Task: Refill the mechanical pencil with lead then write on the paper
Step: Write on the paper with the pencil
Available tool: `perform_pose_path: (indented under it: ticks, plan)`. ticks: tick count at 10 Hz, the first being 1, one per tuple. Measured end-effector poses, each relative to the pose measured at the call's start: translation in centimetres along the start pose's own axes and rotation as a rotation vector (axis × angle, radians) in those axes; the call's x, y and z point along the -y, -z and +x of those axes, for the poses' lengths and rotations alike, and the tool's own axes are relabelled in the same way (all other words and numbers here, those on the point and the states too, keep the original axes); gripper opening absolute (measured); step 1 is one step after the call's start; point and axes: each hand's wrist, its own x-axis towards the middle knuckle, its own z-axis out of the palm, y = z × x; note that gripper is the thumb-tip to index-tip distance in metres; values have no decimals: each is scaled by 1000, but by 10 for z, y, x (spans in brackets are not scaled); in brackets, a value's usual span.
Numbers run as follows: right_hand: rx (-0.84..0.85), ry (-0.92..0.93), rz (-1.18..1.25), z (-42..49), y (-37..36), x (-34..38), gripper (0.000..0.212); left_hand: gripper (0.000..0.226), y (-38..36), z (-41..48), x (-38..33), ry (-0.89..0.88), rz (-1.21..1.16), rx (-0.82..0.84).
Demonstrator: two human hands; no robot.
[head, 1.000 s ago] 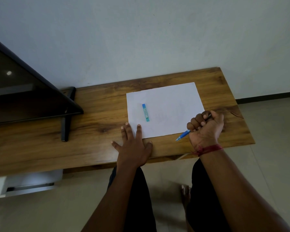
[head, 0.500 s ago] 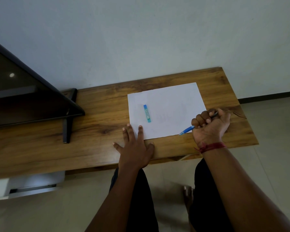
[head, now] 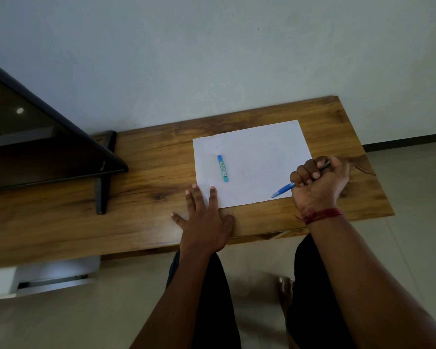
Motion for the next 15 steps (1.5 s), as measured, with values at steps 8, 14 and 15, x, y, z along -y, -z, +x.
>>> perform_pose_path:
  ticks: [8,14,15]
  plan:
    - [47,-29,-57,1,2,0,33,78,5,-3,-3,0,-9,15]
    - [37,-36,-14,2,4,2,26,79,4,-1,-3,3,-6,22]
    - [39,-30,-19,2,4,3,21,78,4,-1,-3,3,-9,20]
